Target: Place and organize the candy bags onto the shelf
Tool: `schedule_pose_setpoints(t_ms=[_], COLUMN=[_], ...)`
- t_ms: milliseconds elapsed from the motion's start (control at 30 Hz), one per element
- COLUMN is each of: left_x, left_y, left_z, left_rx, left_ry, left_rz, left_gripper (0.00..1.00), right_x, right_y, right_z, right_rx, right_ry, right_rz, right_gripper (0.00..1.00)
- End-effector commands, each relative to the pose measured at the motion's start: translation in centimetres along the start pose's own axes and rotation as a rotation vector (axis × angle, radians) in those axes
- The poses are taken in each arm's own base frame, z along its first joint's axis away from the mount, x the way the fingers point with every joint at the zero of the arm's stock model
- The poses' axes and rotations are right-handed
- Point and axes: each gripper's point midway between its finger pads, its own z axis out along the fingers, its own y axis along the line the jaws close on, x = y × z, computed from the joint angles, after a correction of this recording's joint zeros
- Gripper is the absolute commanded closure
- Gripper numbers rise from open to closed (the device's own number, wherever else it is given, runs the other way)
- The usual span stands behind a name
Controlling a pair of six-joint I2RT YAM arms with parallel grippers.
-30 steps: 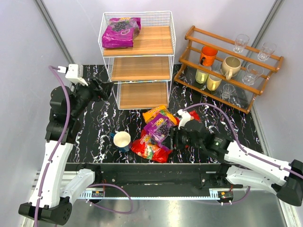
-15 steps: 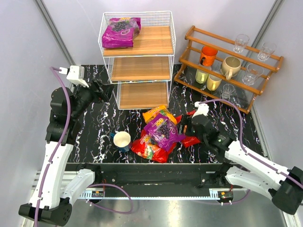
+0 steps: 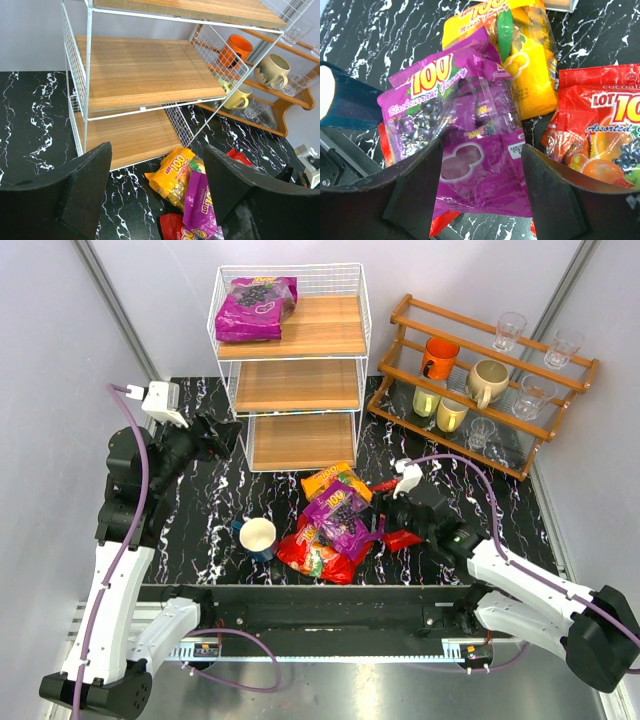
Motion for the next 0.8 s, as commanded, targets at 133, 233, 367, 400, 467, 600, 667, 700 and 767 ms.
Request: schedule_pose_setpoints(t_ms=[133, 233, 367, 400, 467, 600, 667, 700, 767], left_x=[-0.8, -0.5, -0.4, -0.3, -0.1, 0.1, 0.3, 0.3, 0.4], left_y=[-0.7, -0.7, -0.8, -0.7, -0.7, -0.6, -0.5, -0.5, -0.6], left_z=[0.1, 0.3, 0.3, 0.3, 0.4, 0.5, 0.4, 0.4, 0.3], left_rx=[0.034, 0.043, 0.045, 0.046, 0.045, 0.046, 0.042, 0.044, 0.044], left_ry=[-0.023, -0.011, -0.008, -0.005, -0.002, 0.001, -0.002, -0.003, -0.003], left_rz=[-0.002, -0.01, -0.011, -0.012, -0.016, -0.018, -0.018, -0.017, -0.017], left_gripper=[0.24, 0.24, 0.24, 0.24, 0.24, 0.24, 0.24, 0.24, 0.24], right_x=[-1.8, 0.0, 0.5, 0.8, 1.3, 3.1, 3.7, 3.8, 4.0], right_y=[1.0, 0.1, -1.8, -2.2, -2.3, -1.9, -1.9, -1.5, -1.2], right_z=[0.7, 1.5, 1.4, 1.4, 1.5, 2.4, 2.6, 2.7, 2.6], right_rx=[-0.052, -0.016, 0.084, 0.106, 0.111, 0.073, 0.069, 0.044, 0.026], right_ry=[-0.065, -0.009, -0.024, -0.02, -0.001, 0.066, 0.08, 0.089, 0.091], right_rz=[-0.004, 0.025, 0.08, 0.093, 0.096, 0.108, 0.115, 0.12, 0.131], right_gripper=[0.29, 0.31, 0.31, 0.31, 0.3, 0.29, 0.32, 0.37, 0.44])
